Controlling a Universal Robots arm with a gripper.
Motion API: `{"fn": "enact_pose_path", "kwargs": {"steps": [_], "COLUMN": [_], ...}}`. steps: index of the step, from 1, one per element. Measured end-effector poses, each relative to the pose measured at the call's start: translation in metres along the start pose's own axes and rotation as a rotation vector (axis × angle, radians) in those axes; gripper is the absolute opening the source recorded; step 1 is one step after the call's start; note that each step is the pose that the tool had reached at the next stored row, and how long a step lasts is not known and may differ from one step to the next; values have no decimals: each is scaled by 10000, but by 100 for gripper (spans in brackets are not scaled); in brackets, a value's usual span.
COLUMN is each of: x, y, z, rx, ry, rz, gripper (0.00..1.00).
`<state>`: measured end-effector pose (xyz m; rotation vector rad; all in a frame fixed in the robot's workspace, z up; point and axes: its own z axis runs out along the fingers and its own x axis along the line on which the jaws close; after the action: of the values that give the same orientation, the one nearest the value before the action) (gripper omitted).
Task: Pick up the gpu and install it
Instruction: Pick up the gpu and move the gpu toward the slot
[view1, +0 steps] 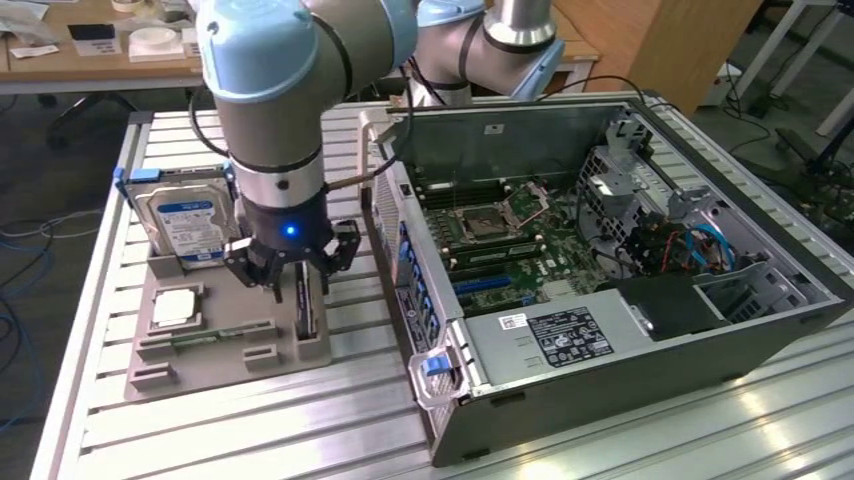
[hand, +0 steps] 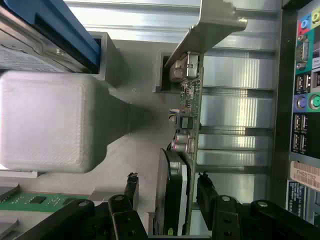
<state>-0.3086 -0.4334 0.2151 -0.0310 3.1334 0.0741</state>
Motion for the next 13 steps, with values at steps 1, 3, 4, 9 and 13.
{"fn": "enact_pose_path", "kwargs": {"steps": [1,3,4,9,13], "x": [0,0,-1,0,0], "y": [2,6,7,7,7], "z": [-38,-115,-122,-123,-123], "rx": [-3,-17,-25,-26,-26], "ry": [1,0,-2,-2,-1], "rz": [1,2,2,2,2], "gripper": [59,59,59,59,59]}}
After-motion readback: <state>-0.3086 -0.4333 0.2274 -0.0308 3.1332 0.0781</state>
